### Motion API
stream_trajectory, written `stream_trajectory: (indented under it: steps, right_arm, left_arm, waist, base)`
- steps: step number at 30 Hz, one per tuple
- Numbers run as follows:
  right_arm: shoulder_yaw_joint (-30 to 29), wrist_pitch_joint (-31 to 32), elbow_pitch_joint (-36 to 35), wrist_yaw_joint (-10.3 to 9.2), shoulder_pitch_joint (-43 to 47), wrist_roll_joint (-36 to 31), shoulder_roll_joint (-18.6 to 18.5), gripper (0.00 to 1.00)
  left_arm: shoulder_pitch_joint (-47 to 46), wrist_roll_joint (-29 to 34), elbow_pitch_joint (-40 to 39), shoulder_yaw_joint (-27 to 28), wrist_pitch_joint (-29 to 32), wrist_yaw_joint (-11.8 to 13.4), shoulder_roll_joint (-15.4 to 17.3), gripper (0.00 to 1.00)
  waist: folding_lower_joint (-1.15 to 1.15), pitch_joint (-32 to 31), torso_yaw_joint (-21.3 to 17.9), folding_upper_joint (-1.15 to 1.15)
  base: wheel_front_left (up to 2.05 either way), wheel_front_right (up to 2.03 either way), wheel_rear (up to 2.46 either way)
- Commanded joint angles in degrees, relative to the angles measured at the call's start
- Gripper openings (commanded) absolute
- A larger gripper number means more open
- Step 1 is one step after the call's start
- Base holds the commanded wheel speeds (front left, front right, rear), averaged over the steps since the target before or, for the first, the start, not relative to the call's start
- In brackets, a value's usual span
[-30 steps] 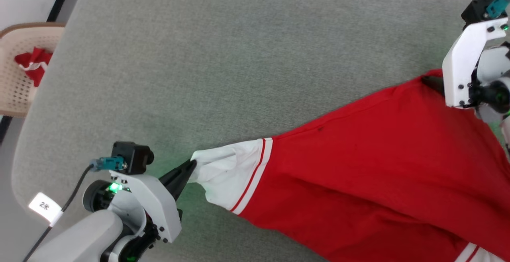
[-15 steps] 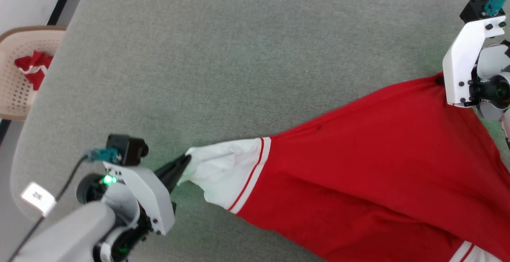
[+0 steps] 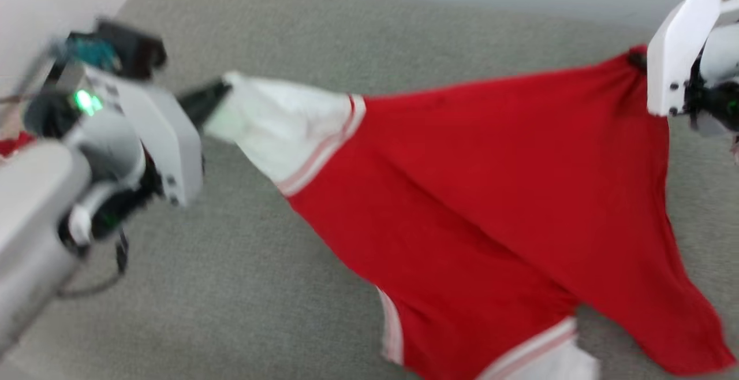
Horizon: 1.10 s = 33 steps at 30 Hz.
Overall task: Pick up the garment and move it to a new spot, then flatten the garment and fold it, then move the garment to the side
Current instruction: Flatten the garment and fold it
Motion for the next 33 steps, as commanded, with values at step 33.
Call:
stream_trajectory:
  steps: [33]
  right_arm:
    - [-11.9,-24.5,-4.6,-0.11,-16.8,-16.1,4.2,0.0]
  left_arm:
    - [-43.4,14.0,38.0,2.6,-7.0,-11.3,-14.1,0.0]
  waist:
    - [0.0,2.3,-10.2,0.0]
  base:
    - [0.0,0.0,0.0]
